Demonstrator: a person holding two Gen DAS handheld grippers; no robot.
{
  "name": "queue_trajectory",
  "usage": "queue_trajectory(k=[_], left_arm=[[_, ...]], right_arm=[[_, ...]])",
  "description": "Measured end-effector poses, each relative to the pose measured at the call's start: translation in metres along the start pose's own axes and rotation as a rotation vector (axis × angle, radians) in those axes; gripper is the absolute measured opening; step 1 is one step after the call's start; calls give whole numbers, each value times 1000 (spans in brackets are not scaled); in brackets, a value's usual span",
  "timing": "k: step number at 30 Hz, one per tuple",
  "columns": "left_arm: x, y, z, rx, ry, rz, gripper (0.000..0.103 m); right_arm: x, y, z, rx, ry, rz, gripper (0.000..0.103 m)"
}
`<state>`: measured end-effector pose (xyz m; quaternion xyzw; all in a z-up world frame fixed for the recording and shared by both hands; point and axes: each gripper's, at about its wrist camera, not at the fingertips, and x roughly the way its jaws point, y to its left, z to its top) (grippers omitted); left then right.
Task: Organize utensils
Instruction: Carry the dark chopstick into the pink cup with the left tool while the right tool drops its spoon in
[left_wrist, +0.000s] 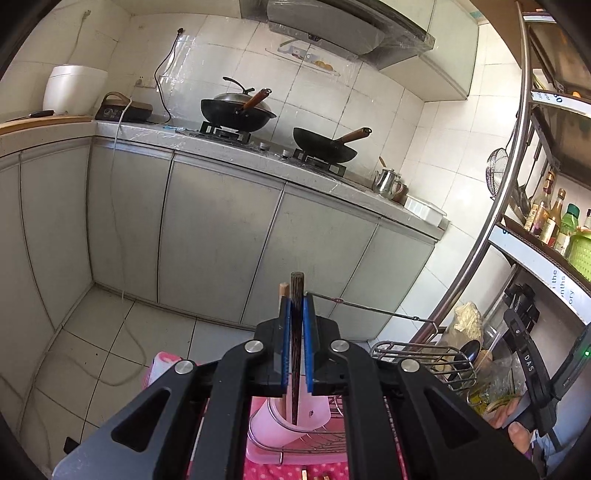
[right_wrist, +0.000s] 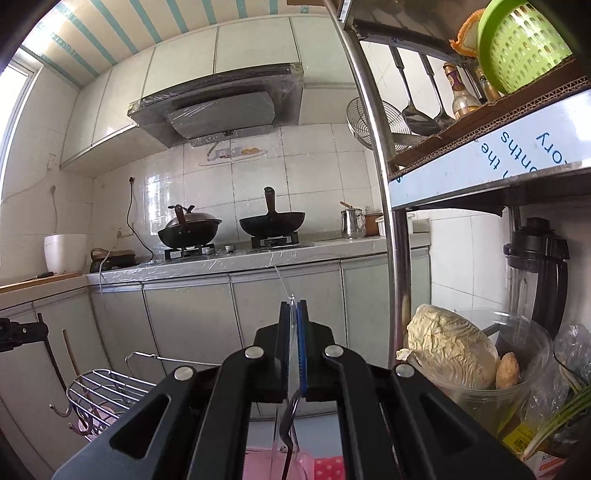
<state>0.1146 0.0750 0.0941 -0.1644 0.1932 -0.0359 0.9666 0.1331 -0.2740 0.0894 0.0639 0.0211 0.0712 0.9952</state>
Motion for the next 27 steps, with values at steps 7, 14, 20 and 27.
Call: queue_trajectory(k=[7, 14, 20, 27], left_arm=[[4, -2, -10, 22, 22, 3, 6], [15, -4, -24, 32, 65, 15, 6], [29, 1, -34, 27, 111, 39, 6], [39, 7, -40, 5, 149, 43, 6]], right_arm=[[-6, 2, -17, 5, 53, 15, 3], [-5, -3, -33, 19, 134, 22, 3], [-4, -7, -39, 33, 189, 28, 4], [3, -7, -48, 38, 258, 54, 5]])
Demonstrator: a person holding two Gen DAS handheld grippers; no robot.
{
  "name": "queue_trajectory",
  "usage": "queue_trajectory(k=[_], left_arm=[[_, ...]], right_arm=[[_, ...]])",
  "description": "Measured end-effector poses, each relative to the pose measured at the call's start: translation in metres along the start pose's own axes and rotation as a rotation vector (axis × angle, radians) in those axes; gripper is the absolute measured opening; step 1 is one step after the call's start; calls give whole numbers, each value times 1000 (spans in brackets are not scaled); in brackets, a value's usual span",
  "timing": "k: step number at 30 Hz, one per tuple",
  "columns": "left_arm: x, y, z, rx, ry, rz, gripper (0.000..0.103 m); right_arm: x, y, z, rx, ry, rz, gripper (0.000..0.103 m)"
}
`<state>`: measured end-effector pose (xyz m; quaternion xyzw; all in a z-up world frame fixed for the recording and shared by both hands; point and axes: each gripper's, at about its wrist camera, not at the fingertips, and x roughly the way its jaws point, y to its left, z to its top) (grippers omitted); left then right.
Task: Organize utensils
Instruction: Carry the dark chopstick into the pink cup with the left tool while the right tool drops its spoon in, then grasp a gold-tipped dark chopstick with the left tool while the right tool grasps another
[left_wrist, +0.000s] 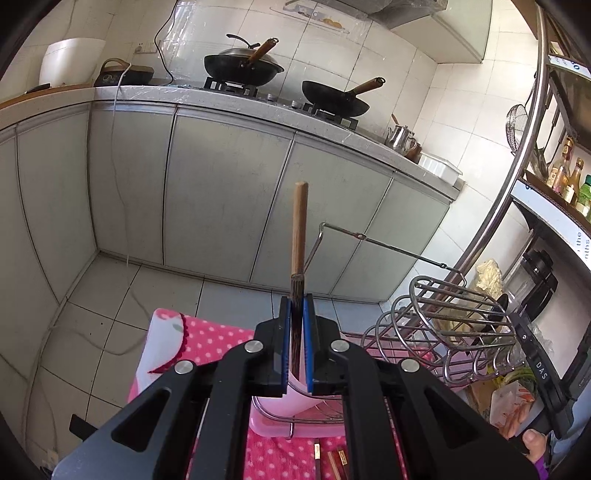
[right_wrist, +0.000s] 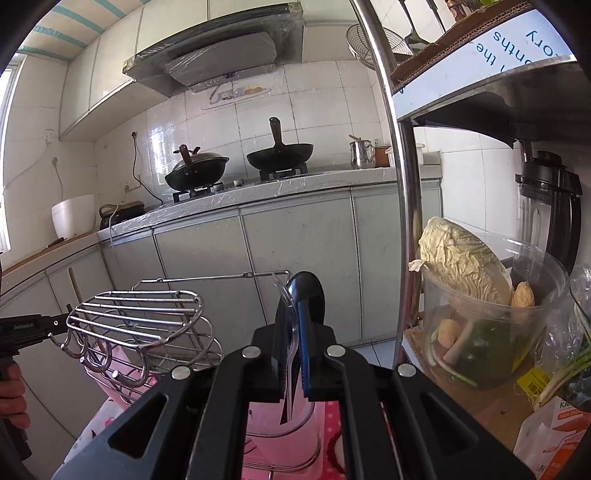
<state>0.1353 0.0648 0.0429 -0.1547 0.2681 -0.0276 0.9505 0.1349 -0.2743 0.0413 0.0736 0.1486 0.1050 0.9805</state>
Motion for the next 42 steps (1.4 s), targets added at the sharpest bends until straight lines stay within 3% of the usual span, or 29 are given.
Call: queue_trajectory(k=[2, 6, 7, 15, 20, 27, 34, 38, 42], left_arm=[[0, 0, -1, 4, 7, 4, 7], [-8, 0, -1, 11, -15, 18, 35], [-12, 0, 0, 13, -26, 19, 36], [-48, 5, -4, -11, -45, 7, 37], [-68, 6, -23, -26, -13, -27, 37], [-68, -2, -67, -4, 117, -32, 37], [-34, -1, -116, -6, 309, -40, 37], [-5, -9, -134, 15, 419, -36, 36], [30, -21, -149, 54, 537, -25, 21]], right_arm=[[2, 1, -1, -3, 21, 5, 8], [-1, -1, -2, 15, 26, 16, 33], [-3, -2, -1, 19, 25, 18, 37], [-43, 5, -2, 33, 11, 42, 37], [-61, 22, -19, 13, 98, 92, 38], [-63, 47, -62, -12, 281, 136, 38], [-46, 48, -102, 35, 483, 185, 37], [-38, 42, -123, 75, 585, 206, 23], [-26, 35, -138, 126, 670, 233, 9]])
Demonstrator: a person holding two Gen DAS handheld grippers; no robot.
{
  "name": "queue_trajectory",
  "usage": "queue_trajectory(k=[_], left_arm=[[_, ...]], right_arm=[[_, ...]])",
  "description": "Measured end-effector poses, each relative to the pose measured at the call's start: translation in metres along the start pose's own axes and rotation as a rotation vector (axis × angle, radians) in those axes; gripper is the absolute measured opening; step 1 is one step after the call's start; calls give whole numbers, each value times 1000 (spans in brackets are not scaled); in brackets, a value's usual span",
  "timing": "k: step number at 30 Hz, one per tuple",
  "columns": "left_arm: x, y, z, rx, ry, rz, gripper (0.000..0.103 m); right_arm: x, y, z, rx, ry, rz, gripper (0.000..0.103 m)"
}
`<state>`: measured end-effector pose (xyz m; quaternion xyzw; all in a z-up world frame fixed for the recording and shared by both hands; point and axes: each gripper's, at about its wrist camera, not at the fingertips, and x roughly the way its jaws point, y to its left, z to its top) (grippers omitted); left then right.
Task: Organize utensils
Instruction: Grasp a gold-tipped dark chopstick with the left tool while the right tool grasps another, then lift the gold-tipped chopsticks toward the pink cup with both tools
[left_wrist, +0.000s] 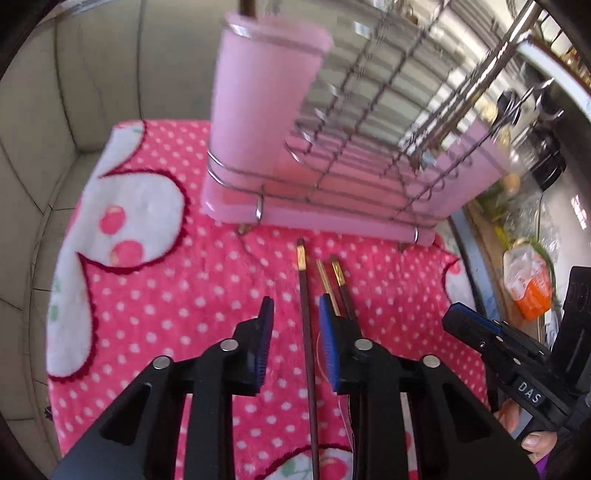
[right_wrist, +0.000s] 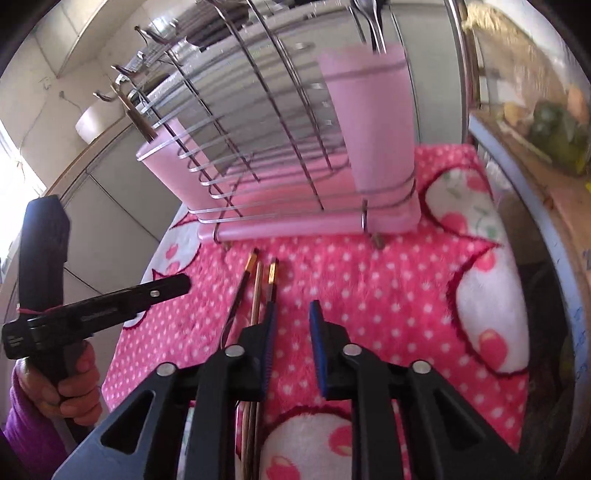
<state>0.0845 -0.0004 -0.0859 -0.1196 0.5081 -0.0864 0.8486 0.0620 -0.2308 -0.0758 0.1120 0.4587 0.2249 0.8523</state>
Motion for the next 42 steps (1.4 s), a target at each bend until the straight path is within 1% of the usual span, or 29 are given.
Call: queue_trajectory(k=[2, 5, 9, 12, 14, 16, 19, 21, 25, 27, 31, 34, 35, 38, 42], left_arm=[[16, -4, 5, 11, 38, 29, 18], [36, -9, 13, 31, 74, 67, 18], [58, -12, 19, 43, 106, 99, 18], [67, -14, 20, 53, 106, 108, 17], [68, -13, 19, 59, 93, 119, 8], [65, -10, 19, 39, 87, 107, 8], [46, -1, 16, 17, 66, 90, 8], [34, 5, 14, 14, 55, 83, 8], [18, 18, 9, -3, 44, 72, 8], [14, 27, 5, -17, 51, 62, 9], [19, 42, 2, -55, 80, 39, 9], [27, 46, 2, -70, 103, 30, 9], [28, 49, 2, -73, 113, 27, 9], [31, 51, 3, -74, 126, 27, 9], [31, 47, 7, -62, 130, 33, 9]], right_arm=[[8, -5, -1, 21, 30, 20, 8], [15, -10, -2, 46, 57, 53, 8], [22, -11, -1, 56, 80, 70, 8], [28, -12, 1, 71, 98, 83, 8], [32, -12, 2, 85, 111, 97, 8], [37, -10, 4, 92, 125, 105, 8], [48, -3, 8, 90, 150, 108, 10], [56, 2, 11, 94, 159, 107, 12], [73, 16, 14, 61, 174, 52, 13], [82, 22, 15, 52, 189, 21, 13], [99, 24, 15, 53, 222, -38, 13], [106, 23, 16, 74, 225, -38, 9], [105, 22, 16, 75, 224, -34, 6], [100, 21, 16, 87, 202, -47, 6], [83, 7, 16, 117, 183, -65, 6]])
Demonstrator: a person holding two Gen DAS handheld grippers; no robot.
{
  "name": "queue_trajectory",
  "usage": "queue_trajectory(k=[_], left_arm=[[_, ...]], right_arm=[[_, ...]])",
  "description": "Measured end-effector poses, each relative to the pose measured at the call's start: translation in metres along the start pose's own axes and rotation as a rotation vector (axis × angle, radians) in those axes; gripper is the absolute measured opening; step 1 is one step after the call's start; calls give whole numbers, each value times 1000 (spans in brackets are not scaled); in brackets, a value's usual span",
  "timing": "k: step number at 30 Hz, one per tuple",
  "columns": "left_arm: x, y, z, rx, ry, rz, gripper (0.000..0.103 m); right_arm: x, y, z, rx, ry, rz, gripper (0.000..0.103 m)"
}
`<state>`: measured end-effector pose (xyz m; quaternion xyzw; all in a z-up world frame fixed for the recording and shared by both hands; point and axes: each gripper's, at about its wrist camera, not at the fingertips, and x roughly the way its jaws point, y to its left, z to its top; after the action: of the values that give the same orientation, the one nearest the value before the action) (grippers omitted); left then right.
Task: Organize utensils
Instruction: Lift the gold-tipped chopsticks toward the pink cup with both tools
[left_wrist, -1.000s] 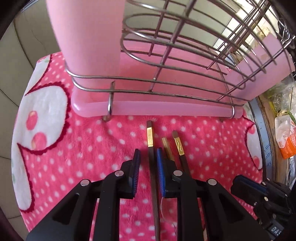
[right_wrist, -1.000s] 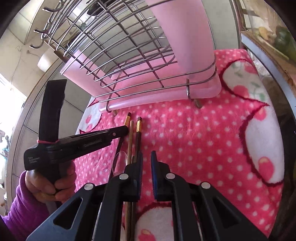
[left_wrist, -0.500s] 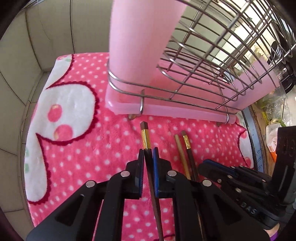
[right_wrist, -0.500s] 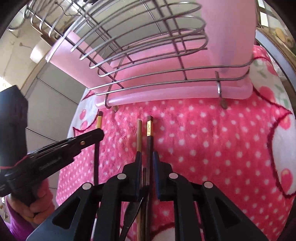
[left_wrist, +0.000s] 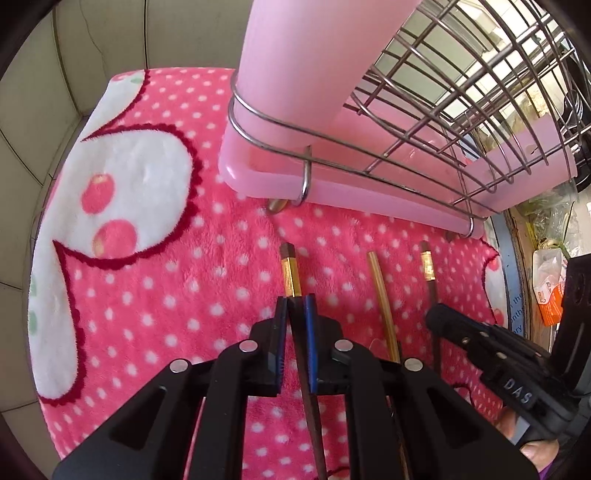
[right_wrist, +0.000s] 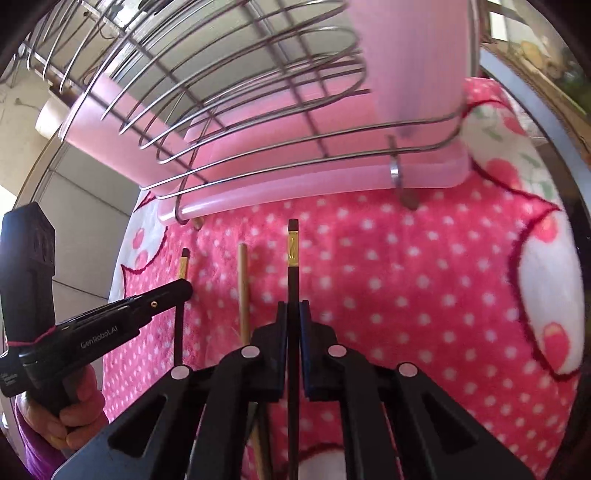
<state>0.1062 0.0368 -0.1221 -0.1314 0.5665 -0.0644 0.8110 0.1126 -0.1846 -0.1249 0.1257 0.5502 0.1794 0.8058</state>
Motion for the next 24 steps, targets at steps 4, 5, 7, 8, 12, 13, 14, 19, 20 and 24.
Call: queue_trajectory(k=[4, 5, 7, 8, 12, 13, 14, 19, 20, 24], left_arm=[[10, -12, 2, 10, 14, 13, 10], [11, -13, 3, 11, 18, 15, 10], [14, -15, 5, 11, 26, 18, 10], [15, -16, 6, 13, 30, 19, 10], [20, -19, 11, 17, 50, 18, 10], [21, -20, 13, 18, 57, 18, 10], [21, -20, 14, 16, 63, 16, 10], [24, -20, 22, 7, 78, 21, 10], [25, -21, 23, 7, 78, 29, 10], [26, -26, 23, 20, 62, 41, 10]], right_arm=[[-5, -14, 1, 20, 21, -27, 8], [-3, -17, 1, 23, 30, -30, 9], [-2, -21, 2, 32, 55, -12, 11], [-1, -23, 3, 34, 68, -5, 13], [-4, -32, 11, 36, 110, 37, 23], [-2, -34, 14, 40, 129, 50, 24], [-1, -35, 16, 45, 144, 62, 24], [11, -31, 23, 32, 198, 57, 19], [13, -30, 23, 27, 195, 47, 14], [14, -32, 18, 44, 159, 57, 8]])
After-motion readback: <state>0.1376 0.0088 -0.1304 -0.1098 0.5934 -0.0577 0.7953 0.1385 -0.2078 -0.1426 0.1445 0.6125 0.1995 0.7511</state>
